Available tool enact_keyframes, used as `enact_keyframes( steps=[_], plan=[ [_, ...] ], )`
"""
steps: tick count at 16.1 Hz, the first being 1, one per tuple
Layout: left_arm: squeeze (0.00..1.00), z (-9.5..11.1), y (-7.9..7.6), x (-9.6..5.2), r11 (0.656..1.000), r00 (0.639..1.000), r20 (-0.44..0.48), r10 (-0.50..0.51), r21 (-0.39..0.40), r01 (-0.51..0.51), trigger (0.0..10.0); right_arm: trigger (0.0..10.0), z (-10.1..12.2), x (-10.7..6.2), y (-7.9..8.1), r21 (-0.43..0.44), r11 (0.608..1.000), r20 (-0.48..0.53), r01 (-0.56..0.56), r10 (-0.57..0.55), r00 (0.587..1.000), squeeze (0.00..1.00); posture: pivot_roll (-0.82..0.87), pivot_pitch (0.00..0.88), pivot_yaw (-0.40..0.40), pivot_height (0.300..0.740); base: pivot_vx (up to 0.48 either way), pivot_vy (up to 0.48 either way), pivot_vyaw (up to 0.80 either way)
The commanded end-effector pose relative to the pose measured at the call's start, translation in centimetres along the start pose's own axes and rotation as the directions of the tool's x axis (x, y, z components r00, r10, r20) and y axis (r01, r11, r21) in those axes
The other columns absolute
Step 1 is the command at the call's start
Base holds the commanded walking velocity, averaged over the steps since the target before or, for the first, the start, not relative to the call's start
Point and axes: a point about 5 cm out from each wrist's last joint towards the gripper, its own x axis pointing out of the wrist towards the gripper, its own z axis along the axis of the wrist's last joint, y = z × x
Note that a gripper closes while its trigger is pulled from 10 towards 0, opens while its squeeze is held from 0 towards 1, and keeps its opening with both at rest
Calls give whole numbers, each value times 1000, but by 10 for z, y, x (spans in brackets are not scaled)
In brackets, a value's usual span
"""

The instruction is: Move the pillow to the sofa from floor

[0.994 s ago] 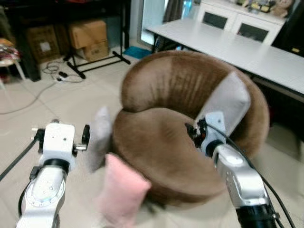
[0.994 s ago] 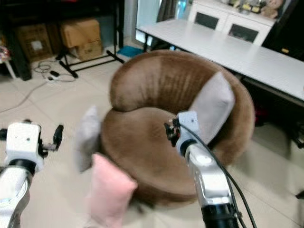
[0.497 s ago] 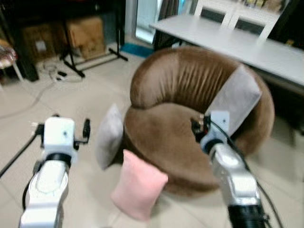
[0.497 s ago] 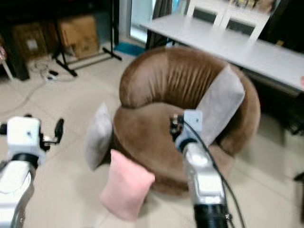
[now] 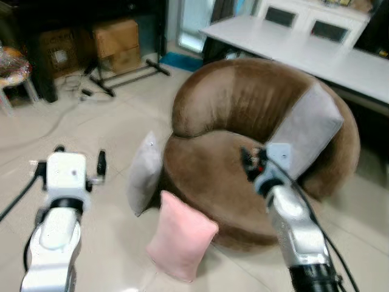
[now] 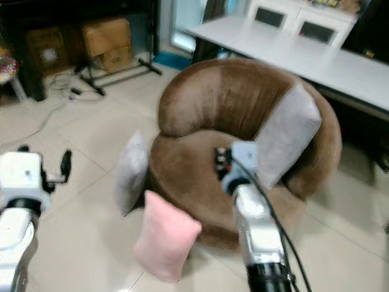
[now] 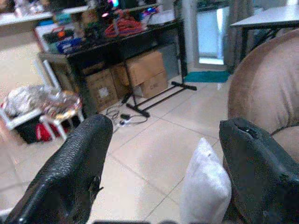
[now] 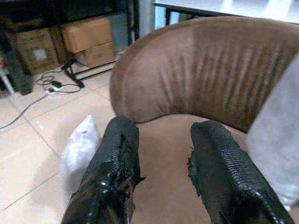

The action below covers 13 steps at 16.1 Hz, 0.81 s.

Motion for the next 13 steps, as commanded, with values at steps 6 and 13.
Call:
enact_keyframes(
  steps=[6, 13],
  plan=[
    [0, 2, -6, 0, 999, 999, 22, -41, -14, 42, 10000, 10000, 0, 5, -3, -2, 999, 9, -50, 50, 999, 0, 81, 0, -117, 740, 404, 0, -133],
    [0, 0, -10, -3, 998, 998, 14, -62, -5, 62, 10000, 10000, -4, 3, -9, -22, 999, -19, -32, 31, 999, 0, 88, 0, -126, 740, 403, 0, 457]
  ],
)
